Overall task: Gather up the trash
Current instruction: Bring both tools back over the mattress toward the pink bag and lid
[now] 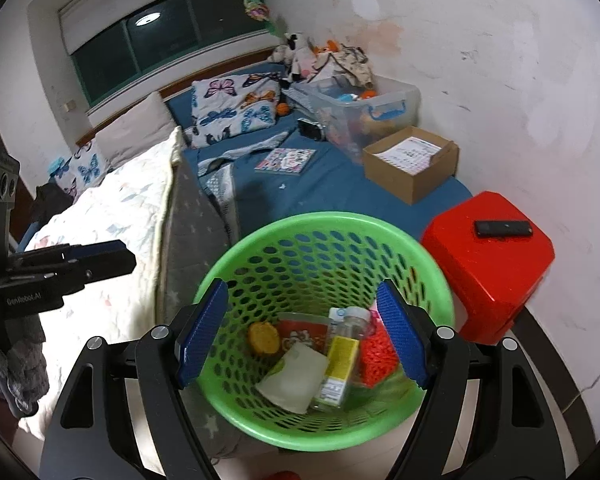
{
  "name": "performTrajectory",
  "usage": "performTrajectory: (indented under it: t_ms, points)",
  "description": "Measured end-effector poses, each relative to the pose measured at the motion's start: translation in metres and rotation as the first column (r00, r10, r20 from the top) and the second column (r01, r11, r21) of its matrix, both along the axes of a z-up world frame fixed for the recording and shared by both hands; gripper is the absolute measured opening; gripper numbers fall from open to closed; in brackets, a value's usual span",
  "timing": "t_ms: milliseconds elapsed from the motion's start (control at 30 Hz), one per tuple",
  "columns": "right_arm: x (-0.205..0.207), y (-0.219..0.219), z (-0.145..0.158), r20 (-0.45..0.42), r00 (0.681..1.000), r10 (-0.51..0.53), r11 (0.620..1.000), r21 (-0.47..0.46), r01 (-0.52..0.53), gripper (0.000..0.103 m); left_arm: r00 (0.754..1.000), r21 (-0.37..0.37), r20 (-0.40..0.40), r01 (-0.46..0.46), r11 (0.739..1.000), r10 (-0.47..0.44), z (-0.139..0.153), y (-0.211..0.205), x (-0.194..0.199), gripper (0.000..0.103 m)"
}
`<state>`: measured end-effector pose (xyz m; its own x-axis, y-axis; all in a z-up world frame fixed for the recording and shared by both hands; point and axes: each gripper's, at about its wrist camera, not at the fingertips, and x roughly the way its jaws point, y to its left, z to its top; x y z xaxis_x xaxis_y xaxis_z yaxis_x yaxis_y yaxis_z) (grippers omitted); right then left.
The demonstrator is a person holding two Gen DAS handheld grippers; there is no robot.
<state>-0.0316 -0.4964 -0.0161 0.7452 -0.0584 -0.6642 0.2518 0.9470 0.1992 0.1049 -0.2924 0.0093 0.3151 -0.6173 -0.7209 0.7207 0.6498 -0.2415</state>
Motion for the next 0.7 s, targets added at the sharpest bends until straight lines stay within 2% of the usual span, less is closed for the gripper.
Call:
performTrajectory:
  t_ms: [400,567,700]
  points:
    - [0.038,0.062,0.008,0.007,0.99,0.139,0.99,0.002,-0.139,0.082,0.985,0.011,0.048,-0.167,0.986,0.166,0.002,0.088,0.005,0.054]
    - [0.059,0.097,0.01,-0.001,0.976,0.216,0.976,-0.005,-0.216,0.082,0.963,0.014,0.071,-0.262,0.965,0.26,0.003,0.137,0.01,0.059]
    - [0.077,0.128,0.012,-0.005,0.959,0.282,0.959,-0.012,-0.282,0.082,0.932,0.025,0.082,-0.356,0.934,0.353,0.002,0.182,0.019,0.063]
